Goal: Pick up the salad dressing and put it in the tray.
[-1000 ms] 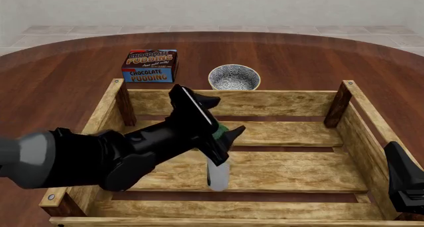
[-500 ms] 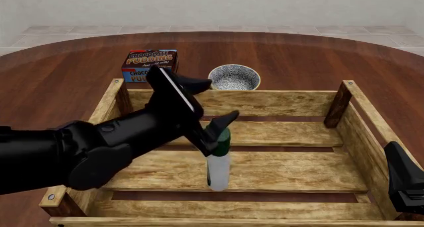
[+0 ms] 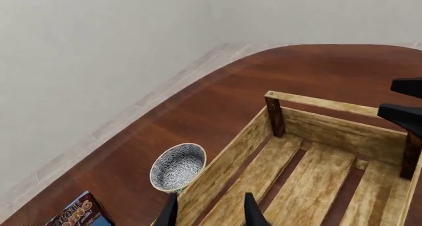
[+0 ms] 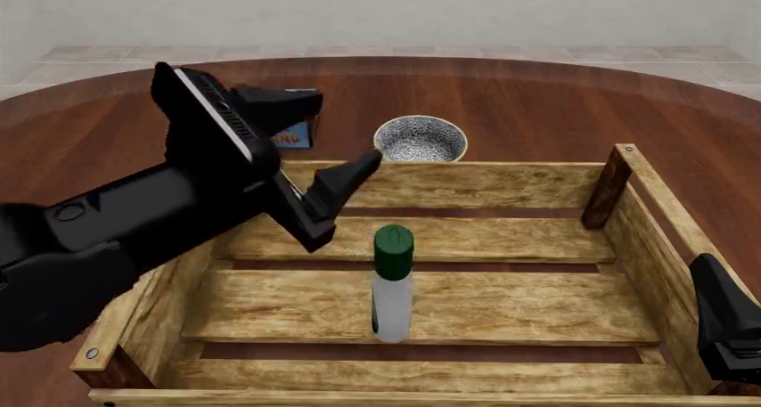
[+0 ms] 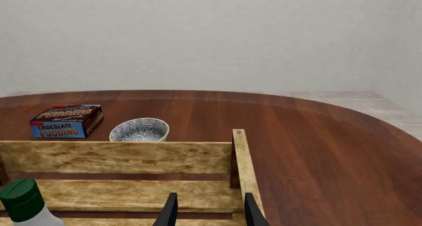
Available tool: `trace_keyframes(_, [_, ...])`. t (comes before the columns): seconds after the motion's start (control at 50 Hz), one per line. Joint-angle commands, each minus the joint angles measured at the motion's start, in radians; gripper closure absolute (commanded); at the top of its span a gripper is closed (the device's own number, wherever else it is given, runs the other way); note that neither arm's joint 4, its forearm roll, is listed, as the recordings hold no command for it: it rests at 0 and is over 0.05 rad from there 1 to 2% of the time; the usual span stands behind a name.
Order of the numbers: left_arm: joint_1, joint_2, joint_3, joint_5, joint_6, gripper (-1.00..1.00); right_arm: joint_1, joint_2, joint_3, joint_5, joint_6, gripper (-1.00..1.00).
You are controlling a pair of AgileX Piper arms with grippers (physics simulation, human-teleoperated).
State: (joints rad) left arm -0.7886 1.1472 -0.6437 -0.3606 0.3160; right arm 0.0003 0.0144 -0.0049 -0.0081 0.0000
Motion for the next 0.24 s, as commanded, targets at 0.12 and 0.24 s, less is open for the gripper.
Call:
trace_keyframes(0.12, [0.063,-0.157,0.033,0.055,0.003,-1.00,0.000,0.000,0.000,0.000,0.000,-1.00])
trace_keyframes(0.24, [0.110,-0.197,0.041,0.067,0.003,-1.00,0.000,0.000,0.000,0.000,0.000,-1.00])
